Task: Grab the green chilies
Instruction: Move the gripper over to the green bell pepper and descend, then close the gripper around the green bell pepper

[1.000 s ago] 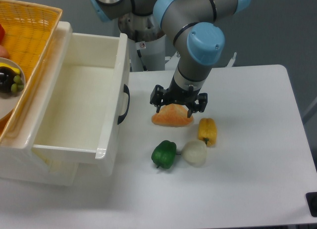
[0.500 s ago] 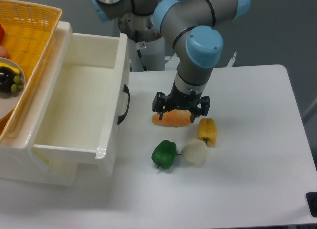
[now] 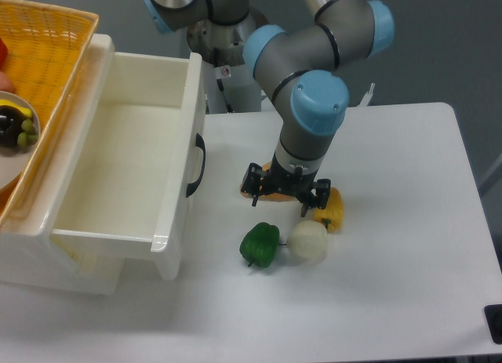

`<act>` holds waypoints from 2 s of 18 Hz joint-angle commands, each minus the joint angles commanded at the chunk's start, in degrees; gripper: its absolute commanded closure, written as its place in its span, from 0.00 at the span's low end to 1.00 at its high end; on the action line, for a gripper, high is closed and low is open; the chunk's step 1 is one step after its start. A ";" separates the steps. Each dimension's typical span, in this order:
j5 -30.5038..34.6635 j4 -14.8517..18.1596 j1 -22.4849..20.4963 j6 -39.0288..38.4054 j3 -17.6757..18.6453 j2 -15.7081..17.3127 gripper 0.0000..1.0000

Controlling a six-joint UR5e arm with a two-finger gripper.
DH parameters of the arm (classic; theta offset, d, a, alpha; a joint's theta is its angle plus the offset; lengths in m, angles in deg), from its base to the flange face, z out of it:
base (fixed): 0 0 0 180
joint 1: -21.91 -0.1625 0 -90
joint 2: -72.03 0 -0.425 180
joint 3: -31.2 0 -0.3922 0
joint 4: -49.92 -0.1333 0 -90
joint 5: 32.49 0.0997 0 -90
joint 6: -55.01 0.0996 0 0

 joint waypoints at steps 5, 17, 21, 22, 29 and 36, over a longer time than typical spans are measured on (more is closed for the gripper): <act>0.89 -0.18 1.49 -0.26 -0.09 -2.55 0.00; 0.80 -4.57 3.51 -0.61 0.09 -7.91 0.00; 0.80 -5.27 3.78 -0.61 0.18 -8.53 0.00; 0.80 -5.36 3.78 -0.61 0.26 -8.62 0.00; 0.89 -5.89 3.87 -0.61 0.44 -9.41 0.00; 0.97 -7.20 3.87 -0.52 0.26 -10.28 0.00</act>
